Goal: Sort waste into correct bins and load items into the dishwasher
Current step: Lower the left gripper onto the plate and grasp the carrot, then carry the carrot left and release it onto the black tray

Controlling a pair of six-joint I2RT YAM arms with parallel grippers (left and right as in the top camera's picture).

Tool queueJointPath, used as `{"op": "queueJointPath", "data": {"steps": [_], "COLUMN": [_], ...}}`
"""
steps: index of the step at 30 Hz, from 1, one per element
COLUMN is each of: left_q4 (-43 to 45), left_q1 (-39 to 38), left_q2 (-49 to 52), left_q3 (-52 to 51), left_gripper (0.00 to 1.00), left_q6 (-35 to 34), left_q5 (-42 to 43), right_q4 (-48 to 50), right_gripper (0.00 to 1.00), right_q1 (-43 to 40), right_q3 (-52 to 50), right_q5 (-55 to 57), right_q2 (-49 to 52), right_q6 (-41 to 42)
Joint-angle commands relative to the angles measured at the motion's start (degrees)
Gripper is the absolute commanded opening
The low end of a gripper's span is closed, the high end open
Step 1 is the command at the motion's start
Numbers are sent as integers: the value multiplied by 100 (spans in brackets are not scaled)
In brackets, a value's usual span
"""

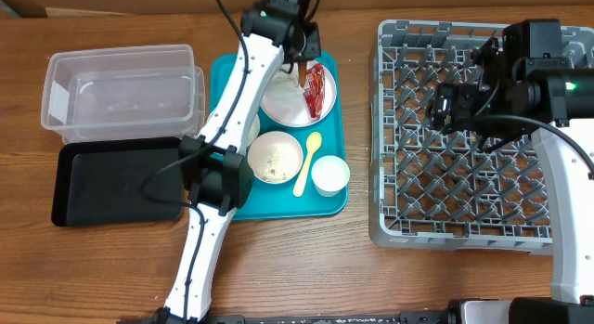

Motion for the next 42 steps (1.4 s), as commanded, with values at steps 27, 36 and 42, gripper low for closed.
{"op": "queueJointPath", "data": {"steps": [27,36,42], "left_q4": [-2892,-2889,-2485], "left_q1": [1147,1853,2802], "left_q2": [-3379,-5230,-5375], "left_q3": [402,-3296,-5276], "left_gripper": [4,4,4], "left_q6": [1169,-188,-1185], "left_q5": [-446,-2157,-2157], "right_q4": [46,216,306], "right_gripper": [100,100,100], "right_q1": [11,11,11], "right_q3": [162,162,162], "right_q5": [-122,-317,-420], "right_q2": [-15,-15,-15], "right_q6": [20,20,20]}}
